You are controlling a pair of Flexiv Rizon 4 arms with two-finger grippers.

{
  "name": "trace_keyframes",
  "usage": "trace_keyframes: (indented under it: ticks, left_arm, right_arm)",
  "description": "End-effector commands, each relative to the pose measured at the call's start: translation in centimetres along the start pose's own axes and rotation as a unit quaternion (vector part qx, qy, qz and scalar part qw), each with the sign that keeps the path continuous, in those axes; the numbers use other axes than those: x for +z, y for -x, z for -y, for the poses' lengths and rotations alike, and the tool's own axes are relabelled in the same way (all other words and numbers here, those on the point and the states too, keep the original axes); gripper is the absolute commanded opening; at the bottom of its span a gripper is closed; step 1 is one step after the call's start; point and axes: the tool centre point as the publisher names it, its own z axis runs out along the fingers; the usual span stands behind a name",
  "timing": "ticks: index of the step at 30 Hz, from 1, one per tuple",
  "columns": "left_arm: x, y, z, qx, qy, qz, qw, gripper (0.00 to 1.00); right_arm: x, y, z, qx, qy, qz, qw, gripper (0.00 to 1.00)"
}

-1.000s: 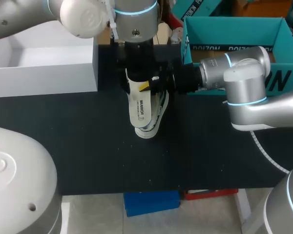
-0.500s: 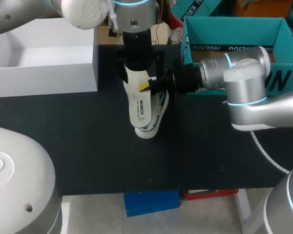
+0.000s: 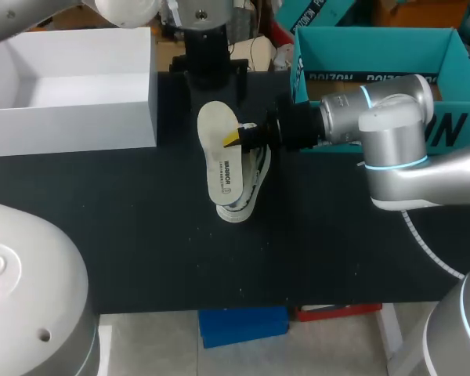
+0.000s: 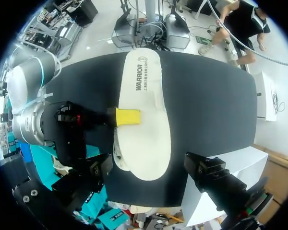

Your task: Take the shoe out of the shoebox, open the shoe tongue, remove and reinsert the insole, then place the shoe into the shoebox

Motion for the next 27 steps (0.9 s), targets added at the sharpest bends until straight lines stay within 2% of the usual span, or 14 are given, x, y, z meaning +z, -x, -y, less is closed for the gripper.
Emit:
trace_keyframes:
  ticks: [1,10,15,20,27]
  left_arm:
    - [0.3,-0.1,-1.7,0.0,-0.002,-0.004,1.0,1.0]
    - [0.9,-0.9,-5.2,-0.012,0.005,0.002,1.0,1.0]
    - [1.0,-0.9,-5.7,-0.016,0.007,0.004,1.0,1.0]
    - [0.4,-0.7,-4.4,-0.015,0.009,0.008,1.0,1.0]
    - [-0.9,-0.5,-0.9,-0.009,0.011,0.011,1.0,1.0]
  right_arm:
    - [0.0,0.0,0.0,0.001,0.0,0.002,1.0,0.0]
    - [0.0,0.0,0.0,0.001,0.0,0.002,1.0,0.0]
    - [0.0,0.0,0.0,0.001,0.0,0.002,1.0,0.0]
    - [0.0,0.0,0.0,0.001,0.0,0.002,1.0,0.0]
    - [0.0,0.0,0.0,0.001,0.0,0.002,1.0,0.0]
